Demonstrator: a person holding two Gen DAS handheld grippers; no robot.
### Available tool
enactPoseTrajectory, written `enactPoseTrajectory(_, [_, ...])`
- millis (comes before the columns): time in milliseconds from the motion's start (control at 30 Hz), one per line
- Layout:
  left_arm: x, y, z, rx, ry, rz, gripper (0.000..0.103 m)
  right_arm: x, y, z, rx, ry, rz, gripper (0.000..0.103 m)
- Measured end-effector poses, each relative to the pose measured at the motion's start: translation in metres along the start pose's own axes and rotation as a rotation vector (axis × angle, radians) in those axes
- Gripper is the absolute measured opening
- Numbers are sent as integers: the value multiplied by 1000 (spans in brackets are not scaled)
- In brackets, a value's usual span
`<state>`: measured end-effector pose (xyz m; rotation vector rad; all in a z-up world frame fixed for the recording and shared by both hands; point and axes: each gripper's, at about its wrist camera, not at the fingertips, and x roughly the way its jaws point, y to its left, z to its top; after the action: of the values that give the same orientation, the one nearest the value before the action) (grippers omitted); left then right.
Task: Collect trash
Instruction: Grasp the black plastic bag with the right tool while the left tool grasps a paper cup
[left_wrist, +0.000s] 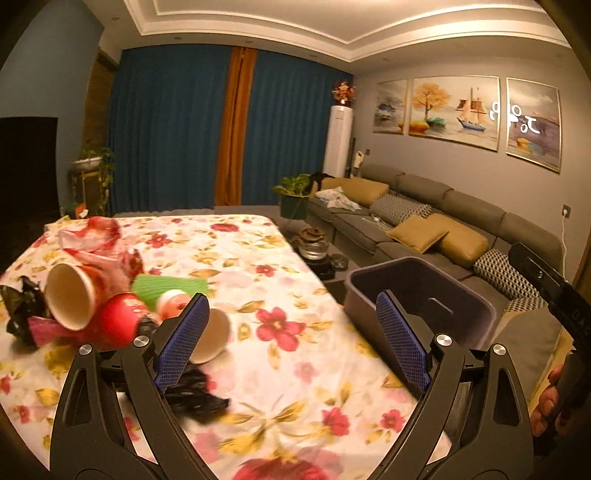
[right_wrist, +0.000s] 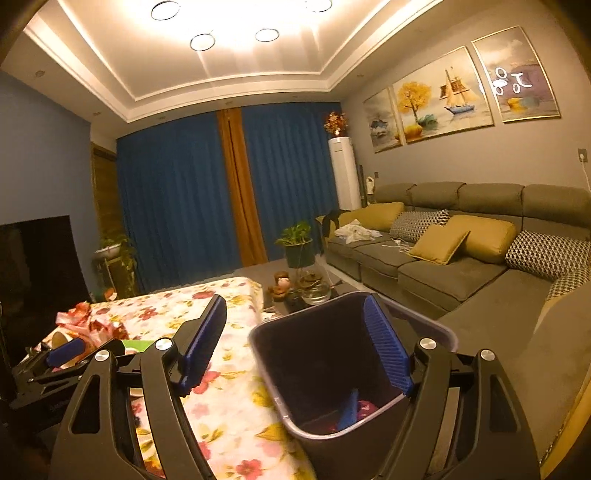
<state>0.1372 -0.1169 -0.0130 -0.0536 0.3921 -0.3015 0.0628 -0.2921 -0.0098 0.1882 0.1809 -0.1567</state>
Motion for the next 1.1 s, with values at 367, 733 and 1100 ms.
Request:
enactPoseTrajectory(367, [-37,72,-10,-53,-25,150,90,16,64,-26,-40,89,145,75])
enactPoseTrajectory(733, [-74,136,-16,-110,-53,298,90,34,147,-53,-107,205,327,75])
enactPoseTrajectory(1100, [-100,192,-22,-180,-62,397,90,54,223,-74,-194,276,427,70])
